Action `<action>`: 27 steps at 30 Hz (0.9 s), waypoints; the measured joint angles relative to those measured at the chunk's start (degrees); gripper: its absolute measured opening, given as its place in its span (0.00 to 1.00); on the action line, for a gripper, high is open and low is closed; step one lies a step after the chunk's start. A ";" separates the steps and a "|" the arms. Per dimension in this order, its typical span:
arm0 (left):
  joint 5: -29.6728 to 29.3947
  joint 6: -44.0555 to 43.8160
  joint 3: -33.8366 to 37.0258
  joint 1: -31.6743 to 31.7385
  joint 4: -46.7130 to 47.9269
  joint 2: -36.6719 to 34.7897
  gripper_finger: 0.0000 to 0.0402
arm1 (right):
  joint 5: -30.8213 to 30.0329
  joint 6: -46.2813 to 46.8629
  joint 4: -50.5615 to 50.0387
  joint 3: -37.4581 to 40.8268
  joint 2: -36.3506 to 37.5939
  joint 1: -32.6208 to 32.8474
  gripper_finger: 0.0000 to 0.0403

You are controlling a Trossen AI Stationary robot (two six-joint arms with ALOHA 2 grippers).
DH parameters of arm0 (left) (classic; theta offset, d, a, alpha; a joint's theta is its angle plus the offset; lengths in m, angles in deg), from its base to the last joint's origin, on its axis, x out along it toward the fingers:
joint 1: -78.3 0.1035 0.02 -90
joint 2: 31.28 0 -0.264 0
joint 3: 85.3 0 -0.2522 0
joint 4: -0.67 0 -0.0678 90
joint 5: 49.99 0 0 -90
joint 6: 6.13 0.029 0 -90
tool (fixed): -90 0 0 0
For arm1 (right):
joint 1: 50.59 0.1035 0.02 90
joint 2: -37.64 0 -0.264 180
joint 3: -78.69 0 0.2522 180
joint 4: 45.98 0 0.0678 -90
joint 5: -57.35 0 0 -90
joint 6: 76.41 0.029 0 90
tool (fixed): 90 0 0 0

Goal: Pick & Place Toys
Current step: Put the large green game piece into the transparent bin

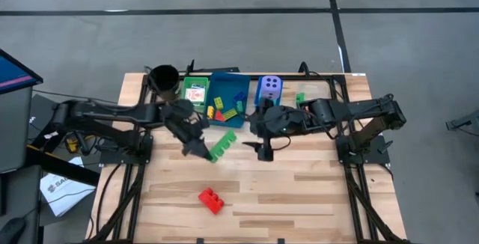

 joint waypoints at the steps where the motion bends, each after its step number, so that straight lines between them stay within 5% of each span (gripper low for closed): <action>1: 0.04 -1.31 0.00 0.49 -1.39 -0.89 0.01 | 0.21 -2.21 0.77 0.00 0.00 0.38 0.82; 8: 2.03 -7.26 -0.04 1.92 -7.92 -4.64 0.01 | 1.34 -13.06 4.77 -0.02 -0.11 2.33 0.82; 27: 8.99 -16.02 -0.02 0.31 -24.35 -4.26 0.00 | 1.45 -13.15 7.66 -0.02 -0.13 0.32 0.82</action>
